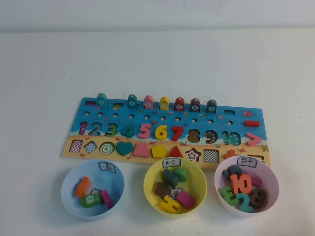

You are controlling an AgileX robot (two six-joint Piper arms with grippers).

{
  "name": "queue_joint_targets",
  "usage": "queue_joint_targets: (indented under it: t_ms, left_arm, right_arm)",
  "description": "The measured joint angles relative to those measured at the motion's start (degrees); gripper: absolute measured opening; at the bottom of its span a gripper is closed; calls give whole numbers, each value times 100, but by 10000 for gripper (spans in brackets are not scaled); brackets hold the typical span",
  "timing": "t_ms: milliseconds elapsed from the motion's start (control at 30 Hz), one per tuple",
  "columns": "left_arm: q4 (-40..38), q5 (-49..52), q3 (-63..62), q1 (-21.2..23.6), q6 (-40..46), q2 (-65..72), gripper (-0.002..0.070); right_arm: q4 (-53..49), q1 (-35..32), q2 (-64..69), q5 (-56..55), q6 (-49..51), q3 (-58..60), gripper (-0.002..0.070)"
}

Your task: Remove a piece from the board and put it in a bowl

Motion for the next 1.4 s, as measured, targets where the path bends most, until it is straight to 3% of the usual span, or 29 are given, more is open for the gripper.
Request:
queue_joint_targets:
  t_ms: [167,333,467,800,967,1133,1400]
  left_arm:
    - [0,0,0,0,0,0,-3]
    - [0,0,0,0,0,0,-3]
    - [0,0,0,0,0,0,-3]
    - [0,0,0,0,0,0,-3]
    - [0,0,0,0,0,0,-3]
    - [0,0,0,0,0,0,-3]
    - [0,0,0,0,0,0,-3]
  right_arm:
    - [1495,0,0,0,0,0,-17]
    - [4145,0,0,-74,0,0,-17]
    - [4835,0,0,-122,0,0,-17]
    - [5035,0,0,5,-676,0,-17]
    - [4711,0,100,727,-839,-245,-17]
    - [3710,0,1234,1707,-935,-1504,-17]
    - [1783,0,3814,3697,-1750,-4748,-17]
